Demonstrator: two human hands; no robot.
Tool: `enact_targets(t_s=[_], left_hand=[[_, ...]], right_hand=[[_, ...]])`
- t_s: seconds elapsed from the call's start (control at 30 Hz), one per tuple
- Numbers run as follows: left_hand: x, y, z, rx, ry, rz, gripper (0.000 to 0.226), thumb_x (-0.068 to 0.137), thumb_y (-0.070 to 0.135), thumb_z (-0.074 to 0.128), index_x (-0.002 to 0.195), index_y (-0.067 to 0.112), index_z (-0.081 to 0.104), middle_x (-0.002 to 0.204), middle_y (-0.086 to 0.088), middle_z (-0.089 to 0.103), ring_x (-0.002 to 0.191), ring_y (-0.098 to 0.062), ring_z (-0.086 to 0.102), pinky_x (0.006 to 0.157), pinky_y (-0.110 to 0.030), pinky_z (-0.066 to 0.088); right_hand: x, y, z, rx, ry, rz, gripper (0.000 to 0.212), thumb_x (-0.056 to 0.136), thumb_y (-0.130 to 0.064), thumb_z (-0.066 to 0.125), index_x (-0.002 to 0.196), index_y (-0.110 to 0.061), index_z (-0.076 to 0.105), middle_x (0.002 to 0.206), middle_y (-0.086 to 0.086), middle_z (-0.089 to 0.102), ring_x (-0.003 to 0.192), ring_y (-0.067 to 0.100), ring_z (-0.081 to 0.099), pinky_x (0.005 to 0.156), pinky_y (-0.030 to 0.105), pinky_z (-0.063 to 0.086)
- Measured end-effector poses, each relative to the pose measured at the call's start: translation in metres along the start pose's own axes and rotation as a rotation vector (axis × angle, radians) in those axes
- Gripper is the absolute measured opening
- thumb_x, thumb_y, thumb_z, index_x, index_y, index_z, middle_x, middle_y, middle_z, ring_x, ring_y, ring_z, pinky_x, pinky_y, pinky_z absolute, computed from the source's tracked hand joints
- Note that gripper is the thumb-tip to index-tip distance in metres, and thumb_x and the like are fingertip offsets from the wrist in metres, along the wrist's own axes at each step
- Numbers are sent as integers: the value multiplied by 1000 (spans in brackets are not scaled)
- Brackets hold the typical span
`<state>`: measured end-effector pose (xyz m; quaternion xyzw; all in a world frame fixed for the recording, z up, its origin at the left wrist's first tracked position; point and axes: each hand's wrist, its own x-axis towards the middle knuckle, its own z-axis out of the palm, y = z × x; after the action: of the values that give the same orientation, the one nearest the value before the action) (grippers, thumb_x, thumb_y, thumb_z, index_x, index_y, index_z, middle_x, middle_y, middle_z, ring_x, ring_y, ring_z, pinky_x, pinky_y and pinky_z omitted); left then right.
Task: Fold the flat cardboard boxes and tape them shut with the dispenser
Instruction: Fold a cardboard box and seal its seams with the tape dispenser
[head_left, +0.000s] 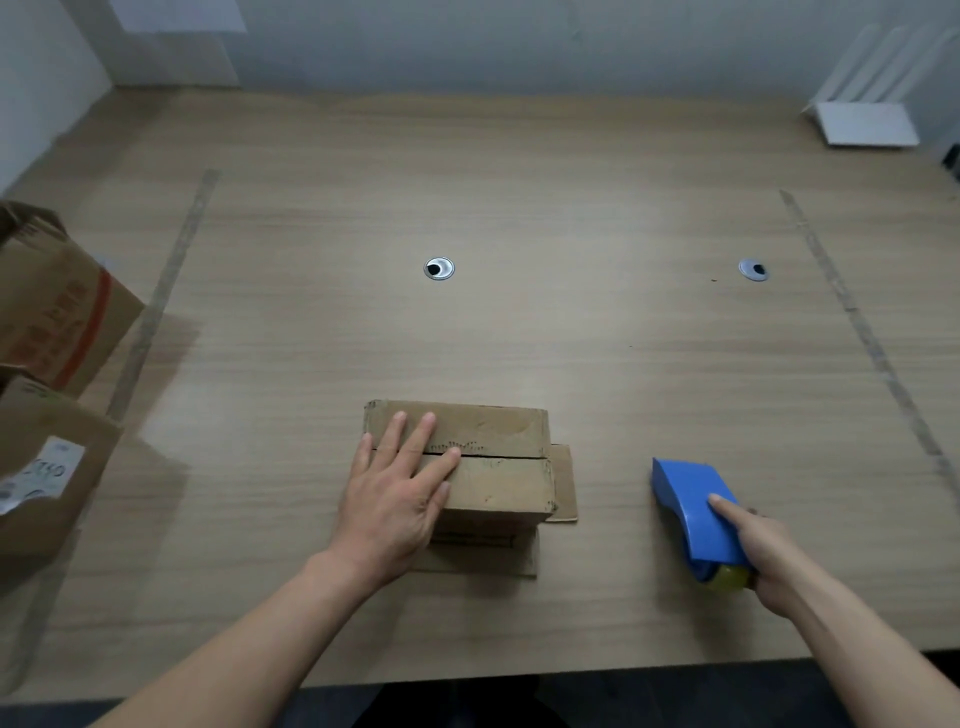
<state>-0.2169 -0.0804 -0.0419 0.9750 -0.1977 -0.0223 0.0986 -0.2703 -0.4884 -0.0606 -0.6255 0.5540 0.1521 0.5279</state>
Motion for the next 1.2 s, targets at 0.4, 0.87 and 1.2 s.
enact_targets(t_s=[0.4, 0.87, 1.2], left_hand=[[-1, 0, 4, -16, 106, 6, 43, 96, 43, 35, 126, 32, 65, 151, -7, 46, 138, -40, 42, 105, -63, 36], [17, 9, -17, -674, 74, -182, 54, 72, -6, 74, 123, 11, 68, 125, -5, 65, 120, -19, 54, 106, -5, 24], [40, -16, -61, -1813, -194, -663, 64, 103, 53, 34, 93, 7, 77, 91, -14, 70, 87, -23, 66, 84, -32, 50]], right_hand=[[-8, 9, -10, -4, -114, -16, 53, 78, -27, 84, 115, 6, 65, 94, 24, 71, 72, 34, 66, 60, 36, 56], [-152, -93, 42, -241, -546, -548, 88, 28, -47, 94, 97, 1, 70, 81, 17, 73, 66, 26, 67, 58, 32, 48], [-191, -111, 133, -471, -862, -755, 61, 51, -35, 83, 107, -15, 76, 96, 13, 74, 82, 21, 68, 72, 30, 52]])
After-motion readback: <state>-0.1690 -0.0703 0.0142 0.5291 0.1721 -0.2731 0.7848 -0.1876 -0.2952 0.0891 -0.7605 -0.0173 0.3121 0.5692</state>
